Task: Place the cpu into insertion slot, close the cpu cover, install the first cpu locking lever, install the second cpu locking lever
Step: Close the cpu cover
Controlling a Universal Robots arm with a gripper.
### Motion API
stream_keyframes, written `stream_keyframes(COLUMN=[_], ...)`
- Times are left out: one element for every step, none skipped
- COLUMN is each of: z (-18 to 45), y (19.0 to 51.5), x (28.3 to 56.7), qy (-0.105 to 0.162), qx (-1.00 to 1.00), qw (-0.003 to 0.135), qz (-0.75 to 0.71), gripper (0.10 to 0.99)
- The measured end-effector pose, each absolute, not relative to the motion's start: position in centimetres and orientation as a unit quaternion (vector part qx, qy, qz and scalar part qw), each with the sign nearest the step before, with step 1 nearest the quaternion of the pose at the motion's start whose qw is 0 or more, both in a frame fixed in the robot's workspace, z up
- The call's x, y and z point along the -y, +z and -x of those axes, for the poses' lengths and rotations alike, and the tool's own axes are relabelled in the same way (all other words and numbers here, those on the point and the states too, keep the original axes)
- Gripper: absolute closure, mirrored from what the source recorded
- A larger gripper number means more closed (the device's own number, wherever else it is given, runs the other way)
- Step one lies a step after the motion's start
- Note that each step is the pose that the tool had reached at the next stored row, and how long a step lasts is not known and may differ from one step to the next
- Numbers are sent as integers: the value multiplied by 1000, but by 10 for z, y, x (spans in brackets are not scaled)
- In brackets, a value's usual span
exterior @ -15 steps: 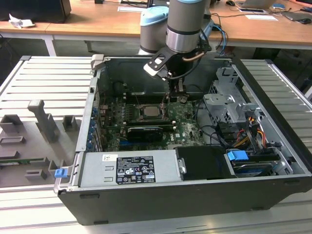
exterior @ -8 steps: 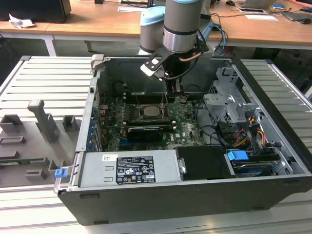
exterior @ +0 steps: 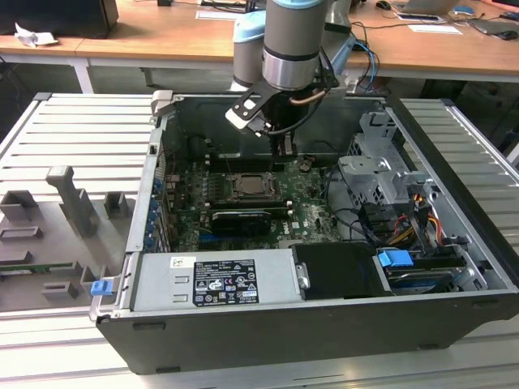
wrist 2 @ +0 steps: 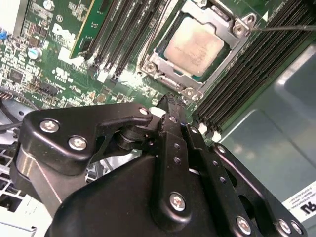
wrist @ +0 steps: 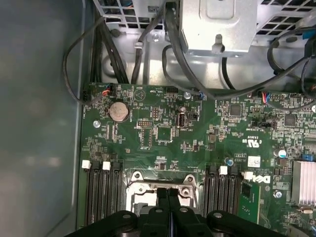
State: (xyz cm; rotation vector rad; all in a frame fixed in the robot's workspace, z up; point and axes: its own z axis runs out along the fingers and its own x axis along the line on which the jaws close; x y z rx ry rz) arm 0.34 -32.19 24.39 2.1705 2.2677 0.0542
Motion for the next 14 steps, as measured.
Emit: stream_keyframes(z=[1, 5, 11, 14, 17, 20, 23, 28, 31, 35, 40, 43, 44, 44], y=[240, 239, 237, 236, 234, 232, 230, 226, 223, 220, 218, 217, 216, 216], x=[322, 322, 322, 322, 322, 322, 322, 322, 322, 322, 322, 322, 322, 322], qy=[17, 17, 17, 17, 17, 17, 17, 17, 17, 17, 17, 17, 17, 17], qx=[-722, -722, -723, -723, -723, -723, -724, -726, -728, -730, -731, -731, -731, -732], qw=[1, 1, 1, 1, 1, 1, 1, 1, 1, 1, 1, 1, 1, 1], qz=[-691, -691, -691, -691, -691, -690, -690, -688, -686, -684, -682, -682, -682, -682], gripper=[980, 980, 980, 980, 980, 980, 980, 980, 980, 980, 980, 980, 980, 980])
